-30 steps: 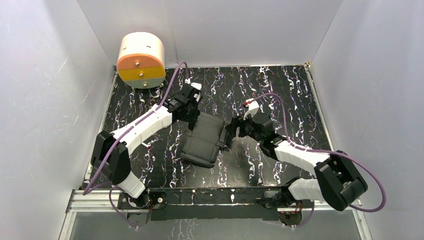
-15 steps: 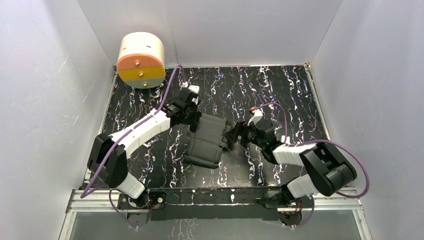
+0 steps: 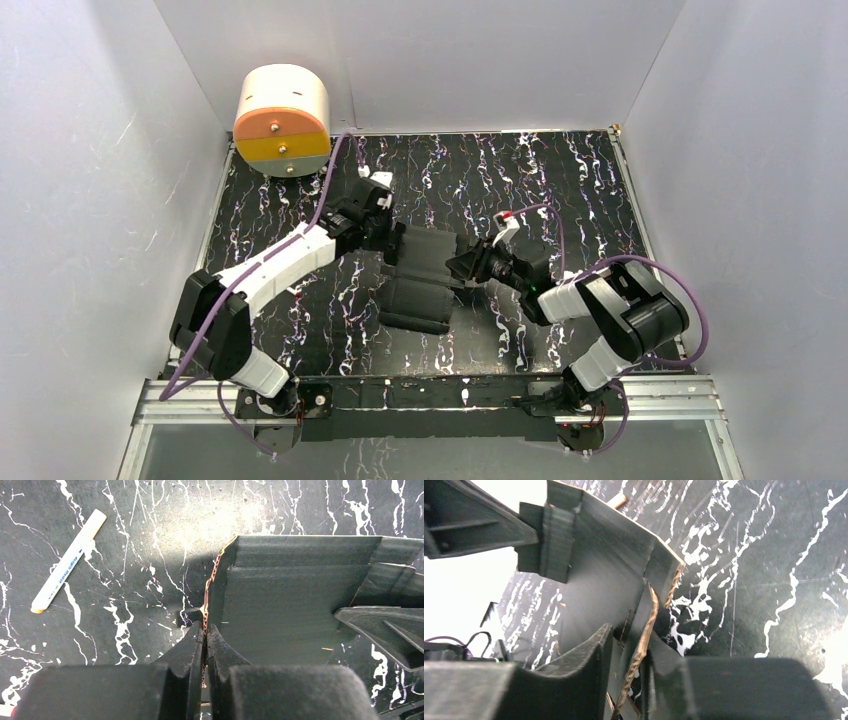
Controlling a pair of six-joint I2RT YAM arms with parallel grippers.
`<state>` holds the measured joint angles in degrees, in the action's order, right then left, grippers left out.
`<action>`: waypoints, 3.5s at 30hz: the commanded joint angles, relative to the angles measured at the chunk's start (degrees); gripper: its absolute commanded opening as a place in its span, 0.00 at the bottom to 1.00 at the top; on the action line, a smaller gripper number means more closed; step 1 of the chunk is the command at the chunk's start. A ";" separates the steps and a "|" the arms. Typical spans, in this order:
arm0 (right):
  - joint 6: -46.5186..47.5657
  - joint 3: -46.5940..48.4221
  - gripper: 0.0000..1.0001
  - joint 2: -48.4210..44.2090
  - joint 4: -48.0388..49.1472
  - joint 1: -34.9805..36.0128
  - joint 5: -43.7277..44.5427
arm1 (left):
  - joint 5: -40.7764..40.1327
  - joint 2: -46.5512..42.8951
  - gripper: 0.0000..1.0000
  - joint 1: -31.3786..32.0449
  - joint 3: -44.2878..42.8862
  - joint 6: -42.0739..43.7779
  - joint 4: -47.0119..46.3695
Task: Fold the paper box
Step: Fold the paper box at the center of the board.
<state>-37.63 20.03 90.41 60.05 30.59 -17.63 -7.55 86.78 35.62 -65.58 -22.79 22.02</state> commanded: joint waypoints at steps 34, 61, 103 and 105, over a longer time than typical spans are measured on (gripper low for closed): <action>-14.65 -0.39 0.05 -8.89 14.14 -6.51 -12.26 | 42.98 -10.38 0.64 -20.41 34.32 -26.70 -53.32; -17.97 0.09 0.05 -9.11 14.83 -6.51 -13.34 | 44.99 -14.47 0.22 -19.14 39.74 -28.10 -62.47; -7.86 2.22 0.05 -13.41 -6.76 -2.85 -1.23 | 8.43 -21.74 0.49 -0.15 31.96 -11.94 -34.42; -8.38 1.87 0.05 -13.19 -5.41 -2.96 -1.92 | 11.81 -21.47 0.55 -2.84 32.64 -13.19 -33.58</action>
<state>-45.65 21.87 76.69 48.40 27.77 -19.25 4.08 66.57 35.90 -31.90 -34.96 -15.73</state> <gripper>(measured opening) 0.108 0.511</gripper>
